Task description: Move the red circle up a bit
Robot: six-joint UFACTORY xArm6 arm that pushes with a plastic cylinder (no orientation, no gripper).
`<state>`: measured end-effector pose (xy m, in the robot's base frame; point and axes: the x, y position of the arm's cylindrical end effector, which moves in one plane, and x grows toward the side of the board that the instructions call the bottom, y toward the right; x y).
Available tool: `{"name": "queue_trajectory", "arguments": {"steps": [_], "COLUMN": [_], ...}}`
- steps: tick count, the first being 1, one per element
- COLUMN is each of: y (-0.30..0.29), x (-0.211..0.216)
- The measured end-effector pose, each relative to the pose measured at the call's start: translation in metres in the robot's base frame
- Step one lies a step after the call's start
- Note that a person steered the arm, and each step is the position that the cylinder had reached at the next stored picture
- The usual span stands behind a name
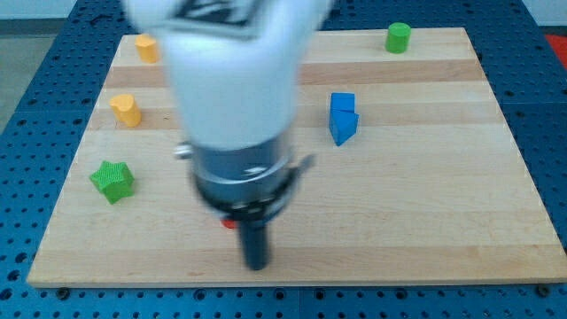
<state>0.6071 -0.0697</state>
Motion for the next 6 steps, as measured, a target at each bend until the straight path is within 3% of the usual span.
{"name": "queue_trajectory", "arguments": {"steps": [1, 2, 3, 6], "y": [-0.02, 0.018, 0.018, -0.029], "x": [-0.026, -0.062, -0.092, -0.116]}}
